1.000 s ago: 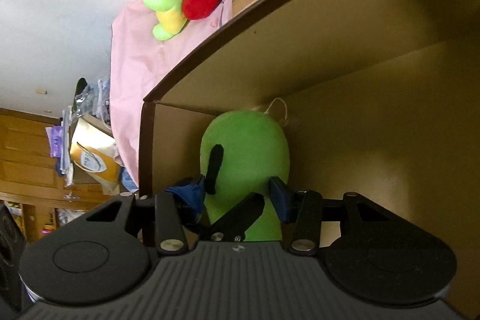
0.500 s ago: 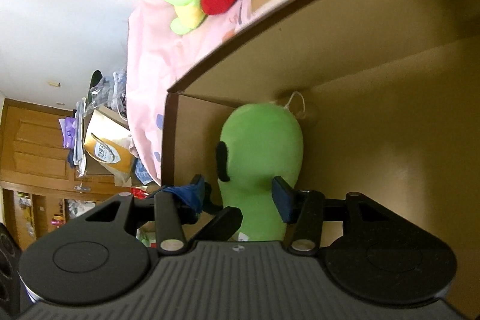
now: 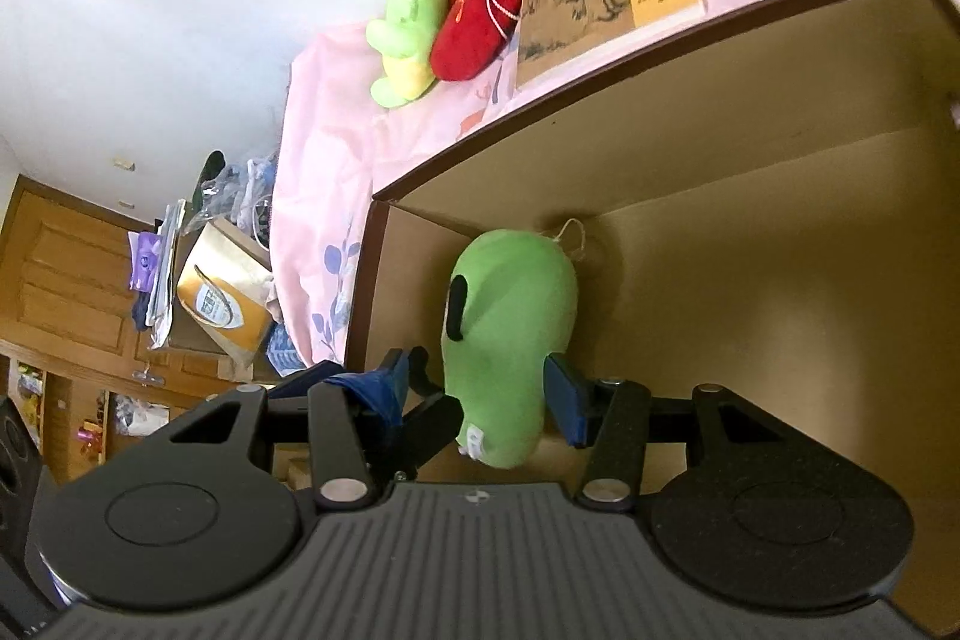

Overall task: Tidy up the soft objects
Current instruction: 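Open the right gripper to drop the green plush in the box, then move the right gripper back to the pink teddy bear, then close the right gripper on the pink teddy bear and lift it, then carry the pink teddy bear with the right gripper into the box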

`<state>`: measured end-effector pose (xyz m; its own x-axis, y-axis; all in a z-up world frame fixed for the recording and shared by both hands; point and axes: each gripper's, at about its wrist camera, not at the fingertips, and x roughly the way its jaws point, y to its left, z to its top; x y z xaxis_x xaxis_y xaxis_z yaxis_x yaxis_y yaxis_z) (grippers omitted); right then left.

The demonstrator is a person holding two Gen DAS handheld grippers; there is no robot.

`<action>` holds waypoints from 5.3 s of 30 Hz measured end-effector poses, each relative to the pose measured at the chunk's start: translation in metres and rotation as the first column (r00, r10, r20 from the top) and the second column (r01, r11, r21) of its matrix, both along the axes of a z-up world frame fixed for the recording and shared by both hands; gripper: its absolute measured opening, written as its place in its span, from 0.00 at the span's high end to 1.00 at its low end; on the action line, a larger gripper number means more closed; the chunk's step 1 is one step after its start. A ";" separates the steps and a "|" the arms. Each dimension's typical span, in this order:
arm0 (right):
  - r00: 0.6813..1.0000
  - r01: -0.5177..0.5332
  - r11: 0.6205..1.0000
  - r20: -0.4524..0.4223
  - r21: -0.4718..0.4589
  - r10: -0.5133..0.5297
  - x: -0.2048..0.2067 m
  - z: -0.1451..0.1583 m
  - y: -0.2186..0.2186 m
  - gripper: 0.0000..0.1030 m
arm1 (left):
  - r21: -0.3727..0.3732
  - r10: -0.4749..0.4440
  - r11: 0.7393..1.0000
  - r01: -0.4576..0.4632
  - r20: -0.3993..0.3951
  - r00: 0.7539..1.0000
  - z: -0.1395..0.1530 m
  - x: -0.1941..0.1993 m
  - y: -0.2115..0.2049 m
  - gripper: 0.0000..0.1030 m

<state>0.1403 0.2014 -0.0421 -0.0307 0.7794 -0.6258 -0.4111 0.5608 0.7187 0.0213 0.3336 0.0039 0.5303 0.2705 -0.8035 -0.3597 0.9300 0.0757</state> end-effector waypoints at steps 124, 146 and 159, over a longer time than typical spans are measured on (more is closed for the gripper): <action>0.927 0.079 0.976 0.346 0.203 -0.147 0.040 0.105 -0.200 0.71 | -0.146 -0.376 0.881 0.449 0.359 0.854 0.075 0.079 -0.162 0.61; 0.953 0.122 0.954 0.301 -0.275 -0.036 0.034 0.010 -0.047 0.74 | -0.545 -0.445 0.739 0.396 0.048 0.895 -0.083 0.130 -0.038 0.66; 0.942 0.243 0.954 0.277 -0.177 -0.189 0.029 0.019 -0.072 0.76 | -0.274 -0.565 0.805 0.527 -0.081 0.821 -0.080 0.120 -0.038 0.47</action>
<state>0.1694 0.1295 -0.0232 0.3049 0.6024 -0.7377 -0.4167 0.7808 0.4655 0.1414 0.2960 -0.0763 0.4012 -0.2283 -0.8871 0.2114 0.9654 -0.1528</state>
